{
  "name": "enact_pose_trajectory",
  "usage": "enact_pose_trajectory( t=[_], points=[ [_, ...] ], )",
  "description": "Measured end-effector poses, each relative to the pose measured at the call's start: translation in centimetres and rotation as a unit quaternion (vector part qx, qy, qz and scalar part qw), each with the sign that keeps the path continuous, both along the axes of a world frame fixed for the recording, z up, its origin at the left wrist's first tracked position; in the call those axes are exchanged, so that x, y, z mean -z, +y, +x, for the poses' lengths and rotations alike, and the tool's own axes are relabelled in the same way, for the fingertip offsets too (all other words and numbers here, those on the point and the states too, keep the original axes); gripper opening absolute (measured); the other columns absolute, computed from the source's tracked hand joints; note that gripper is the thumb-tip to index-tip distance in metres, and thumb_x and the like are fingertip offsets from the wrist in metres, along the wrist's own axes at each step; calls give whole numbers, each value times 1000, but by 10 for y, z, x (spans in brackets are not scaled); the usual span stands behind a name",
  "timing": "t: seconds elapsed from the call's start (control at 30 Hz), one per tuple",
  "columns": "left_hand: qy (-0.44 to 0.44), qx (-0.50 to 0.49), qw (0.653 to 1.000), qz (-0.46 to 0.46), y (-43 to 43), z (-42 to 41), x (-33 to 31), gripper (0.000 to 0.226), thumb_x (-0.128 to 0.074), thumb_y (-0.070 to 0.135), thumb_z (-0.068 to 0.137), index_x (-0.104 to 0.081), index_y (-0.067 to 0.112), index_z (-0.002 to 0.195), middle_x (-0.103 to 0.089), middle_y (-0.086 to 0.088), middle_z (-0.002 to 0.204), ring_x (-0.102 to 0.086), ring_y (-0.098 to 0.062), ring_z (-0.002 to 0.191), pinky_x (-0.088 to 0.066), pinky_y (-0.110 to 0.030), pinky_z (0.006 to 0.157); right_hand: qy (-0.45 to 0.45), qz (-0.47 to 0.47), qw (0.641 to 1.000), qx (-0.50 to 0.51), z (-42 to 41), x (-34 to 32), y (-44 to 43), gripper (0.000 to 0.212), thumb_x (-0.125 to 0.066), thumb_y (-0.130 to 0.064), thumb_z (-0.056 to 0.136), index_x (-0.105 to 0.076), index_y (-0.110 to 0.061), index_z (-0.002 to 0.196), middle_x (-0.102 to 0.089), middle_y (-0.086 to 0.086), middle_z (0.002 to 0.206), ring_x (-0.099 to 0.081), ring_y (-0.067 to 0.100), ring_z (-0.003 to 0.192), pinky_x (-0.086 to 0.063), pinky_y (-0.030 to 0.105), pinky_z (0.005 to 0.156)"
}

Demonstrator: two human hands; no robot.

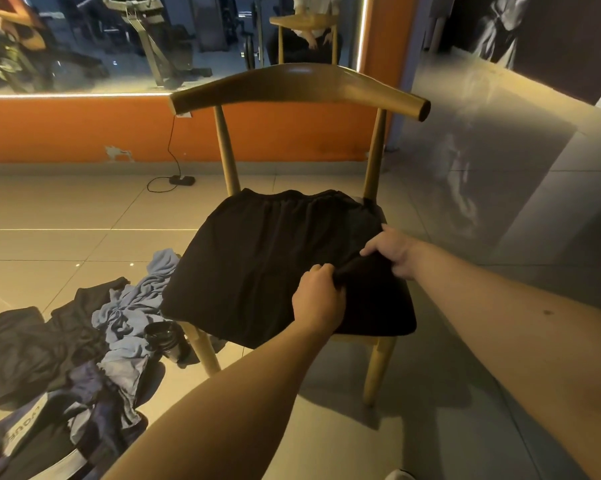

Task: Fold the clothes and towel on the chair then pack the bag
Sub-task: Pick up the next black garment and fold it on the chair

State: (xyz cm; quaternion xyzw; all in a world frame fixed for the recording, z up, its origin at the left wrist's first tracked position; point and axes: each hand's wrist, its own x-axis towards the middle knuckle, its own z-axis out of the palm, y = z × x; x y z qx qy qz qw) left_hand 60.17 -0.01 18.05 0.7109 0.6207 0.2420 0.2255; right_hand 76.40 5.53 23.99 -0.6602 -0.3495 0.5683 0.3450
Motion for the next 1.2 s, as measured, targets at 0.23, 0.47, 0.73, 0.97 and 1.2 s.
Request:
enact_pose_trajectory(
  t=[0.23,0.47,0.73,0.97,1.2],
  points=[
    [-258,-58,963,-50,1,-46,-21,5,-63,26,98,-65,28,95,-67,7,88,-64,-9,80,-49,-24,70,-79,116,990,-18,-77,-36,18,100,-65,-7,66,-32,-32,157,-42,7,148,-50,35,123,-52,47,100],
    [-425,-139,887,-118,9,-122,-29,11,-59,25,102,-70,22,100,-73,-4,93,-68,-19,80,-53,-32,71,-158,162,965,-131,-184,-58,42,89,-53,6,86,-20,-31,161,-27,6,163,-46,28,126,-48,27,83],
    [-446,-179,864,-149,12,-200,0,12,-58,20,101,-66,11,101,-65,-9,90,-61,-24,86,-48,-38,78,-189,152,950,-197,-274,-23,61,85,-49,8,87,-25,-28,160,-50,9,140,-60,21,94,-58,29,69],
    [-362,-197,900,-141,9,-235,11,52,-73,52,85,-56,17,120,-68,-2,108,-67,-20,99,-59,-38,85,-192,98,952,-216,-309,11,65,86,-69,-10,88,-24,-19,160,-40,12,155,-47,33,133,-46,40,107],
    [-229,-253,930,-139,9,-255,12,25,-53,37,99,-56,12,95,-68,-9,87,-69,-23,70,-58,-35,64,-52,101,979,-169,-317,4,62,32,-56,-36,101,-61,-17,126,-56,4,126,-57,22,114,-61,46,88]
  ],
)
